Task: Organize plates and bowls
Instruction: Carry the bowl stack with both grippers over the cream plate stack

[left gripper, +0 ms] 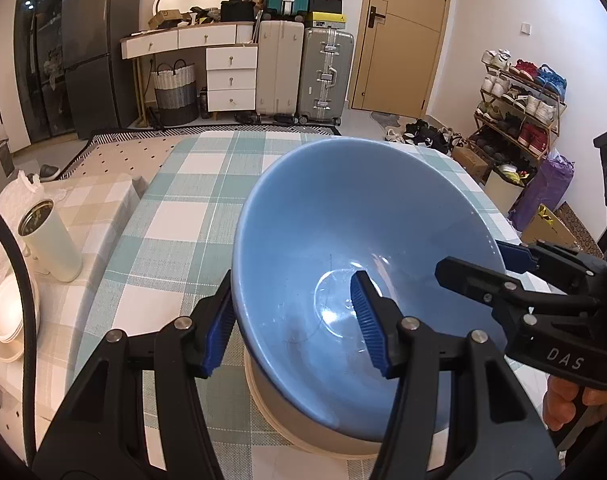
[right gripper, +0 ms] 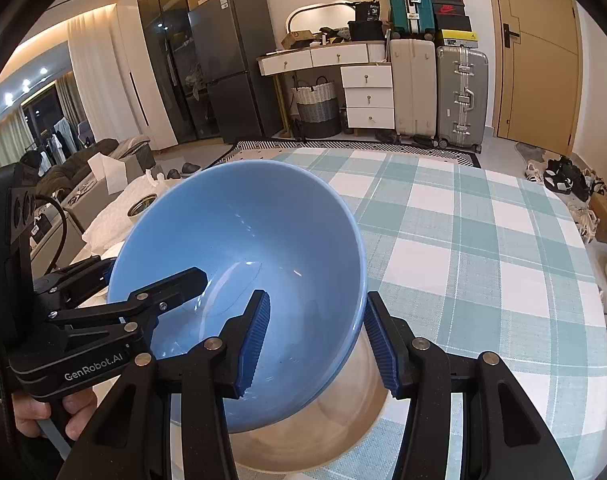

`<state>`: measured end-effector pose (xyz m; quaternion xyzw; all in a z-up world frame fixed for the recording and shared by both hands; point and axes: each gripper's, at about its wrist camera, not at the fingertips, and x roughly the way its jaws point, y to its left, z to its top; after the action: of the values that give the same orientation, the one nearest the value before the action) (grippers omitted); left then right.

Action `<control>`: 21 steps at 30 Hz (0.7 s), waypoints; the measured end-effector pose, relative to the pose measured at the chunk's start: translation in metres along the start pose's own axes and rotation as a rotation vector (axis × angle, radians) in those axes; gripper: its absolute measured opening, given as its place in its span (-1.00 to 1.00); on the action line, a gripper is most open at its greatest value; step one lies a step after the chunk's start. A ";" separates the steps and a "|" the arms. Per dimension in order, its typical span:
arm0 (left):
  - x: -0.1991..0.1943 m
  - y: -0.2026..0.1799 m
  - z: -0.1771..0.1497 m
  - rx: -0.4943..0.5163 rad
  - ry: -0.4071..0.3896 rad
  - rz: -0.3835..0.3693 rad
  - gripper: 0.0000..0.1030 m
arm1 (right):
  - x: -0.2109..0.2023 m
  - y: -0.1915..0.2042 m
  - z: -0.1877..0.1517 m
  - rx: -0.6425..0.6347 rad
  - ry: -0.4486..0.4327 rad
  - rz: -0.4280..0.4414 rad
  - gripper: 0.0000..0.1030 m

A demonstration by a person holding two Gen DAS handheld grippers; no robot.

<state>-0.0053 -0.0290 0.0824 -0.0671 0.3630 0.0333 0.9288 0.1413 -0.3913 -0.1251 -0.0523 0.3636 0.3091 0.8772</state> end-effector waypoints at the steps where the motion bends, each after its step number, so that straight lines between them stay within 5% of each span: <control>1: 0.004 0.002 0.000 -0.004 0.005 -0.001 0.03 | 0.001 0.000 0.000 -0.001 0.002 -0.001 -0.02; 21: 0.052 0.006 -0.011 -0.010 0.063 -0.018 0.03 | 0.013 -0.003 -0.002 -0.008 0.035 -0.022 -0.02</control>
<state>0.0252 -0.0237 0.0386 -0.0758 0.3913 0.0246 0.9168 0.1485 -0.3880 -0.1357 -0.0650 0.3772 0.2997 0.8739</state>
